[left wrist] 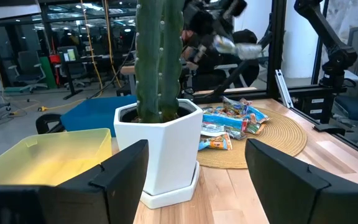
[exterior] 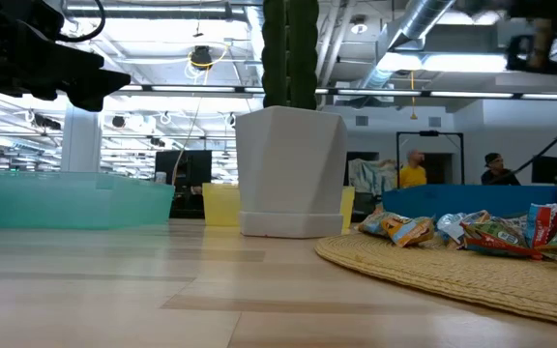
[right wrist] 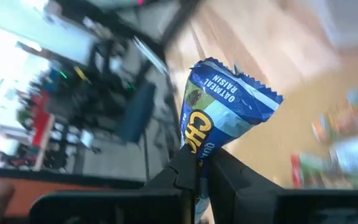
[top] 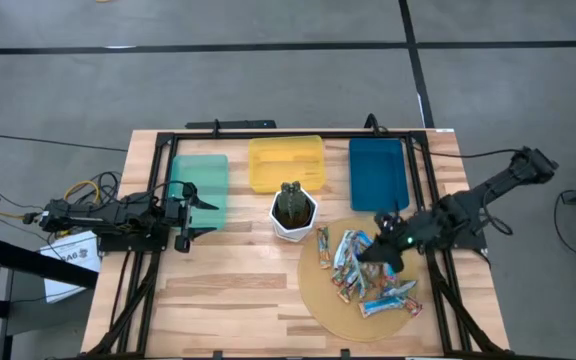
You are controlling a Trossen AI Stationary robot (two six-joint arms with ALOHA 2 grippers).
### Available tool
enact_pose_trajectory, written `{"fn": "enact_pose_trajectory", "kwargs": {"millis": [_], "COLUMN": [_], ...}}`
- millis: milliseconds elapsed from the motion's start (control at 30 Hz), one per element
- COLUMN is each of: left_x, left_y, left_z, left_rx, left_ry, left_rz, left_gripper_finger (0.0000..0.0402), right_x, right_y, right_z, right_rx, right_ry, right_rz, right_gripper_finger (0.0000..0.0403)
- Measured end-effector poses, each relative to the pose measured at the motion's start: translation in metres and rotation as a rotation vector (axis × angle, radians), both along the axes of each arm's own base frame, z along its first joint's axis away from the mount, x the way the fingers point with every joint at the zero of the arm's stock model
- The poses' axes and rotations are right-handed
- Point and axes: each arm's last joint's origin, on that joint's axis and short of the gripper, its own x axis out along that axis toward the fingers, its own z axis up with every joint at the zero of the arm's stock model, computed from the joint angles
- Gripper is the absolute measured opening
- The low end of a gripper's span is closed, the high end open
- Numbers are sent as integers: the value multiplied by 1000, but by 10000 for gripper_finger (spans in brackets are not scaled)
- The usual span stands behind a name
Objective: Pick and place Granola Bars by type
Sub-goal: Put the blue granola bar into the green bin
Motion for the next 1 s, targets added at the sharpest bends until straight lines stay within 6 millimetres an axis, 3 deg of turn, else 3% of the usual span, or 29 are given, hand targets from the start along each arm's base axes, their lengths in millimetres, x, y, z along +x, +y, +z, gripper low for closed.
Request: {"fn": "enact_pose_trajectory", "kwargs": {"millis": [367, 700, 1000], "left_x": [0, 0, 0], "left_y": [0, 0, 0], "left_z": [0, 0, 0], "left_rx": [0, 0, 0], "left_ry": [0, 0, 0], "left_rz": [0, 0, 2], "left_gripper_finger": [261, 261, 261], "right_x": [12, 15, 13], "right_y": [-31, -32, -19], "right_z": [32, 32, 40], "right_rx": [-15, -12, -7], "right_ry": [-333, -344, -443], "right_rz": [-55, -56, 15], "right_gripper_finger": [13, 13, 16]}}
